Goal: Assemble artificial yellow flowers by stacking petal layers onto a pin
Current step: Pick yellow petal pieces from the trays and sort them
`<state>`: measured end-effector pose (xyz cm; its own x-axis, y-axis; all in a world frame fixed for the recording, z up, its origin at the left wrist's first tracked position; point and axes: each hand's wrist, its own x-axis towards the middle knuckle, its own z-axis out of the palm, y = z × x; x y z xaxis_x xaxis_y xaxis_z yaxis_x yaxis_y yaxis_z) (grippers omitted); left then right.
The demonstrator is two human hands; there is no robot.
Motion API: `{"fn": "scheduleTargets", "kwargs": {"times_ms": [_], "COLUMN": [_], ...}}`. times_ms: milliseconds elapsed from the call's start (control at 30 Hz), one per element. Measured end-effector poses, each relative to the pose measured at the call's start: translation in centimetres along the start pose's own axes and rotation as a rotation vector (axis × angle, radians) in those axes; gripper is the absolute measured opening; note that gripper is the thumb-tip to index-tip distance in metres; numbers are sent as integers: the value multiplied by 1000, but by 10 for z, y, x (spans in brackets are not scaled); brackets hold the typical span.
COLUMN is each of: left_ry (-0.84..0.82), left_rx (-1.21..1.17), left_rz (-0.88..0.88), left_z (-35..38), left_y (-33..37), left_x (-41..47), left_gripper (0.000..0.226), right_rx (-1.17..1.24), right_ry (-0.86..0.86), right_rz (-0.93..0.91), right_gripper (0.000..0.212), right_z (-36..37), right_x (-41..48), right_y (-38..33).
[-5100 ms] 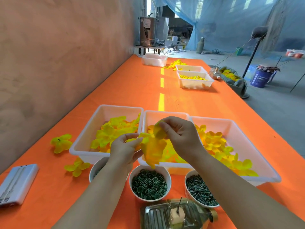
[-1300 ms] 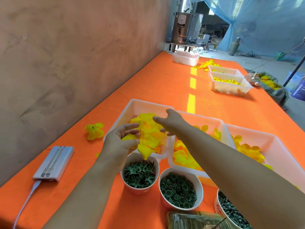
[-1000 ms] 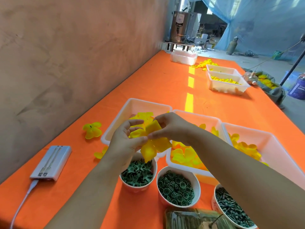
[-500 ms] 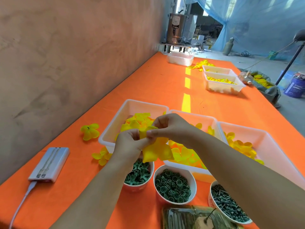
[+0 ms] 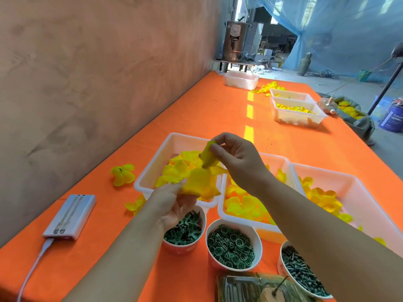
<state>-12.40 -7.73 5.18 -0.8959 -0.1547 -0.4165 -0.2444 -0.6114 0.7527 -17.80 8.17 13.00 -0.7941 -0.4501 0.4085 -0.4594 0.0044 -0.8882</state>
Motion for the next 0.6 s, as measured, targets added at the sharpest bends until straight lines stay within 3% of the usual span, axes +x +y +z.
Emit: {"fn": "scheduleTargets", "kwargs": {"times_ms": [133,233,333,500,600], "left_ry": [163,160,124,82,70], "left_rx": [-2,21,91,155,205], "left_rz": [109,140,148,231,273], "left_z": [-11,-15,-17,-20,-17], "left_y": [1,3,4,8,7], "left_x": [10,11,8,0,-4], "left_gripper": [11,8,12,14,15], "right_rx": [21,-334,-561,-416,-504], "right_ry": [169,198,141,243,149], "right_rz": [13,111,328,488,527], "right_gripper": [16,13,34,49,63], "right_z": [-7,-11,-5,18,26], "right_x": [8,21,33,55,62], "right_y": [-4,15,37,57,59]}}
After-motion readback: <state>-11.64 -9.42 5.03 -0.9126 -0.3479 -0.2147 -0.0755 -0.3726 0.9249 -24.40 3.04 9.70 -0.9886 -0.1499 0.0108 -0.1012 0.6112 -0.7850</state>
